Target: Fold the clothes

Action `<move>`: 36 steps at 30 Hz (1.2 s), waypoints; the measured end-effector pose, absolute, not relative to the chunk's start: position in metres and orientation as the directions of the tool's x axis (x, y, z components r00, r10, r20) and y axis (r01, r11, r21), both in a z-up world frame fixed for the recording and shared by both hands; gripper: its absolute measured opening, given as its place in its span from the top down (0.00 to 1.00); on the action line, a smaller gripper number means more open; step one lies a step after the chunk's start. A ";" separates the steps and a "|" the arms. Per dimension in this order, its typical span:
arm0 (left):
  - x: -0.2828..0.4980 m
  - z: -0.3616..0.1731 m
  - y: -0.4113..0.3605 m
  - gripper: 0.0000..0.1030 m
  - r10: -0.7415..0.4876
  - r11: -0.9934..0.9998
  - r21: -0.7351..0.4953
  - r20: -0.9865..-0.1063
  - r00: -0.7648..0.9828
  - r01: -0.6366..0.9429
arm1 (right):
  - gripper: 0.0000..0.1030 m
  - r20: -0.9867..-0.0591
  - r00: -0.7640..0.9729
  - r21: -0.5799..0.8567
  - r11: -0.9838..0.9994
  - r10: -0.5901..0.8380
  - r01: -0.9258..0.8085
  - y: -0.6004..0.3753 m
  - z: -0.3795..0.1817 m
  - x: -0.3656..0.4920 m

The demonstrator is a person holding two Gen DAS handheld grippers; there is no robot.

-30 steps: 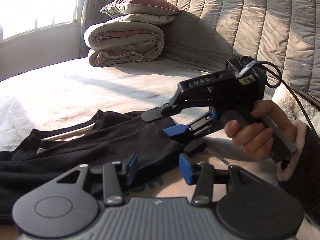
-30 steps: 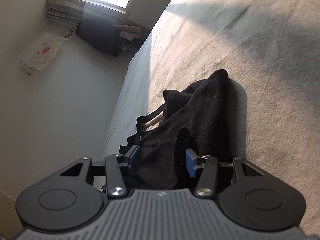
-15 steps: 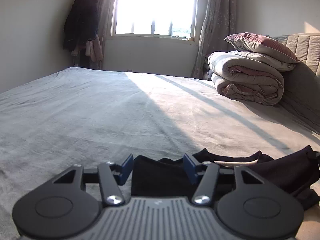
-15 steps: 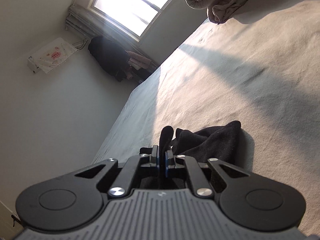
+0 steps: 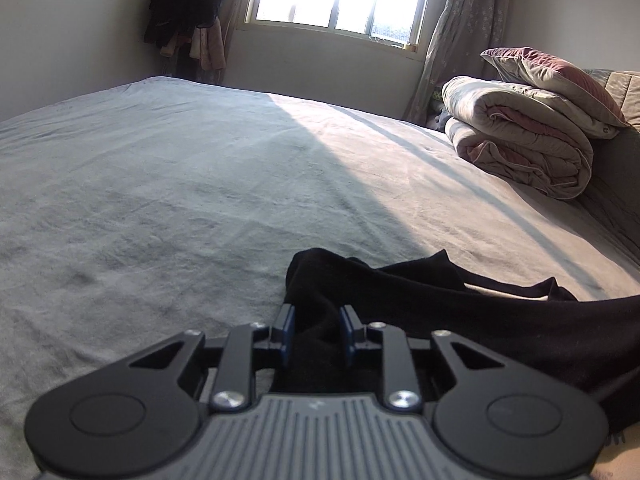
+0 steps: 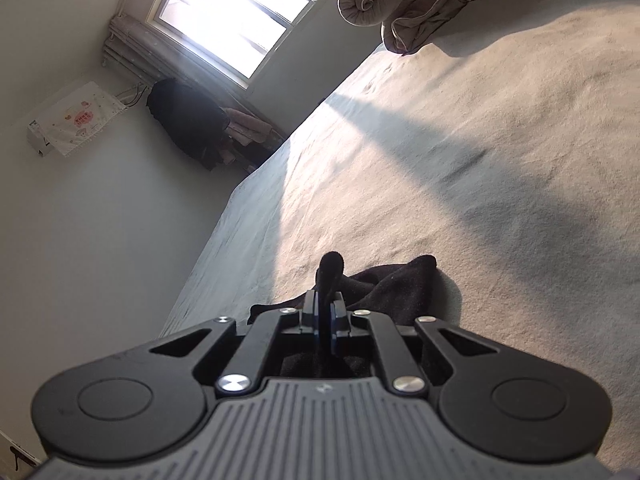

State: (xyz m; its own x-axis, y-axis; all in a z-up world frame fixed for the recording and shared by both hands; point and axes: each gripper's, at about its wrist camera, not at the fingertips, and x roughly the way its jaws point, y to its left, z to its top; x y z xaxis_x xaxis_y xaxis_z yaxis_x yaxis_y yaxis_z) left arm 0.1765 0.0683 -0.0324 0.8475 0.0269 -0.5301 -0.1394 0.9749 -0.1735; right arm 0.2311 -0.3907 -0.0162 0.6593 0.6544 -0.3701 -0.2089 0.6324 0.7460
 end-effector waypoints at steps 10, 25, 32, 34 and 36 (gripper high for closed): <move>0.186 -0.019 0.059 0.69 0.049 0.992 -0.074 -0.522 0.851 -0.103 | 0.84 -0.486 0.695 0.600 0.781 0.530 -0.175 -0.384 -0.024 0.233; 0.212 -0.034 0.051 0.73 0.119 0.992 0.033 -0.561 0.819 -0.122 | 0.87 -0.542 0.706 0.286 0.890 0.456 -0.356 -0.340 -0.037 0.227; 0.171 -0.026 0.044 0.72 0.028 0.999 -0.015 -0.546 0.837 -0.043 | 0.84 -0.475 0.652 0.285 0.804 0.591 -0.522 -0.327 -0.017 0.207; 0.161 -0.031 0.043 0.72 0.010 1.000 -0.014 -0.554 0.832 -0.021 | 0.83 -0.511 0.614 0.242 0.786 0.601 -0.569 -0.316 -0.022 0.204; 0.153 -0.043 0.045 0.72 0.003 1.000 -0.019 -0.531 0.848 -0.015 | 0.84 -0.548 0.594 0.167 0.773 0.589 -0.612 -0.305 -0.033 0.201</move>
